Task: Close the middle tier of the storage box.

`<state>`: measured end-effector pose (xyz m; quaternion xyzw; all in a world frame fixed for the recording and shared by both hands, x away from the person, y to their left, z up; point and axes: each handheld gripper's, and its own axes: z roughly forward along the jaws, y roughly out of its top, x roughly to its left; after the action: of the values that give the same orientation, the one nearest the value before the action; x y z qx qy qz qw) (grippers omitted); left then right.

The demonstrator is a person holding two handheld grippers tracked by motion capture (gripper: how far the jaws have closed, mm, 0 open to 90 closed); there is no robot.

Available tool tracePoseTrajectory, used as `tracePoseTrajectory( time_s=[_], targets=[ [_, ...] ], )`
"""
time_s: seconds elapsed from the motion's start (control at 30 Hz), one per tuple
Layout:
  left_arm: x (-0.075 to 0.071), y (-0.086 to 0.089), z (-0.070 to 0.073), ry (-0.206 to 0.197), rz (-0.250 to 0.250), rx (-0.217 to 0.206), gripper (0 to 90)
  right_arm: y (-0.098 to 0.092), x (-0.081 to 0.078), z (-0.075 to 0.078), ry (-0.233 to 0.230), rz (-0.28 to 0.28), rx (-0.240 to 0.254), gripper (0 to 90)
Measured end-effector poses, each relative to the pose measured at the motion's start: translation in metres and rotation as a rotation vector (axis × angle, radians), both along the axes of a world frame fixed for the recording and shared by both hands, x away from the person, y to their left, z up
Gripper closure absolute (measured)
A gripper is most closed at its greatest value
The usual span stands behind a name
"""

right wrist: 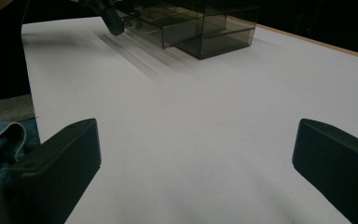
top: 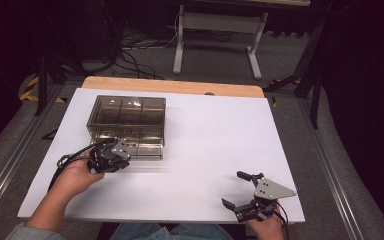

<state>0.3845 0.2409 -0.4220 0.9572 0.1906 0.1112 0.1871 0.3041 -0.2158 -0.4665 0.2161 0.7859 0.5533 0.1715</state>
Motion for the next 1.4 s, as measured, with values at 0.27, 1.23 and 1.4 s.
tracePoseTrajectory(
  time_s=[0.27,1.23,1.4],
  targets=[
    [0.003,0.002,0.002,-0.016,0.018,-0.007,89.6,0.001,0.000,-0.001,0.004,0.002,-0.002,1.5],
    [0.021,0.009,0.005,-0.091,0.124,-0.062,89.6,0.001,0.001,-0.001,0.010,0.002,-0.004,1.4],
    [0.024,0.011,0.005,-0.098,0.142,-0.072,89.6,0.001,0.001,-0.001,0.009,0.002,-0.002,1.4]
  ],
)
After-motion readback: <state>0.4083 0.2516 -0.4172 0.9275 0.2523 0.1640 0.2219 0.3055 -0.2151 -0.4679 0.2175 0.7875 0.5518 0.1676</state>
